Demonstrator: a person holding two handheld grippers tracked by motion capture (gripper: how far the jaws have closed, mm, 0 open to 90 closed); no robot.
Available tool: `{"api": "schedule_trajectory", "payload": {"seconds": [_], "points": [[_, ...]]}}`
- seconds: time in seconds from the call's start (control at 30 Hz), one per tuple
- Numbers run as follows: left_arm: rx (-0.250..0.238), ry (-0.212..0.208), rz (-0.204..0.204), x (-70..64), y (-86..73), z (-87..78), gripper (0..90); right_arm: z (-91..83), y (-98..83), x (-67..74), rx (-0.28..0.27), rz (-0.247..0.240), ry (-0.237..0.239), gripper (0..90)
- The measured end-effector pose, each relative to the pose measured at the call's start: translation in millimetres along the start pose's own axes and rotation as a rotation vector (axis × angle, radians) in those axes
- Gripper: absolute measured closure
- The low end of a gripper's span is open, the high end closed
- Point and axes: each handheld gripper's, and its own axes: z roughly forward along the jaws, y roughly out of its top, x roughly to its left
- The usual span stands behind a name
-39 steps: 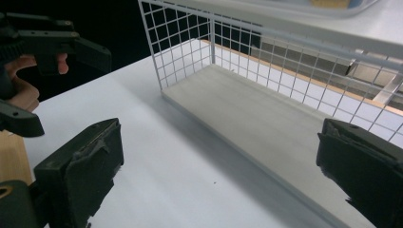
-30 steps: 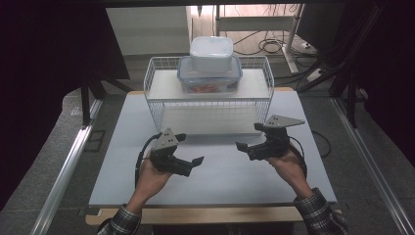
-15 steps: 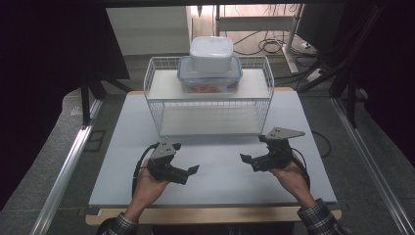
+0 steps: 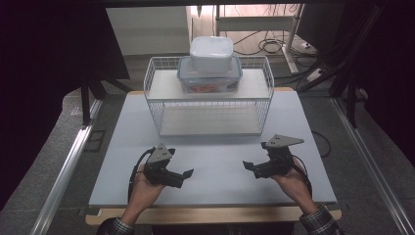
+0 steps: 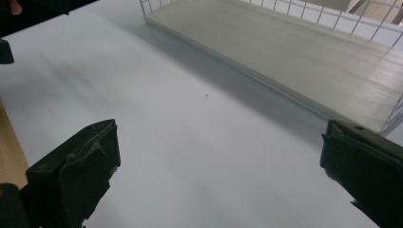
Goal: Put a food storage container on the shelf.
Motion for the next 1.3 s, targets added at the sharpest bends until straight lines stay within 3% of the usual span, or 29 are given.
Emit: {"api": "schedule_trajectory", "payload": {"seconds": [0.37,0.83,1.07,1.3], "points": [[0.031,0.023,-0.015,2.6,-16.4,7.5,0.0,8.3,-18.9,-0.8,0.041,0.001,-0.012,0.0],[0.082,0.025,0.006,0.7,-29.3,14.0,0.0,15.9,-37.1,-3.9,0.083,0.014,-0.020,0.0],[0.136,0.030,0.030,-0.3,-36.0,24.1,0.0,23.5,-45.0,-4.4,0.107,0.011,-0.028,0.0],[0.163,0.023,0.032,-1.3,-39.7,30.8,0.0,33.7,-52.7,-1.5,0.155,-0.002,-0.017,0.0]]}}
